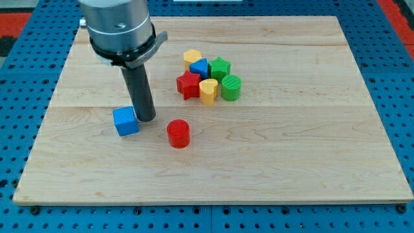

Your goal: Move the cube towards the bottom left of the board

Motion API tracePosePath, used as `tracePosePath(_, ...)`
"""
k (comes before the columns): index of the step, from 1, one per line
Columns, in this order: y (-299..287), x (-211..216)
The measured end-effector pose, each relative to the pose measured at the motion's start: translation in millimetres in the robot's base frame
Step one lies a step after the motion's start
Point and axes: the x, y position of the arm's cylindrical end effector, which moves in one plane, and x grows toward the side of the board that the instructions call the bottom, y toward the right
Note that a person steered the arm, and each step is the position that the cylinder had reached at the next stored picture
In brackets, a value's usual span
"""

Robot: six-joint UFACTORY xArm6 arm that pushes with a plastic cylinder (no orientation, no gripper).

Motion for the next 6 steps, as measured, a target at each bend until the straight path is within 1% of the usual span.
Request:
tracePosePath(1, -42.6, -3.8)
tracePosePath(2, -60.7, 65.8)
tracePosePath(3, -51.1, 73.0)
tracePosePath(4, -12.4, 101.2)
tracePosePath(5, -19.6, 139.8)
tracePosePath(6, -43.6, 118.9)
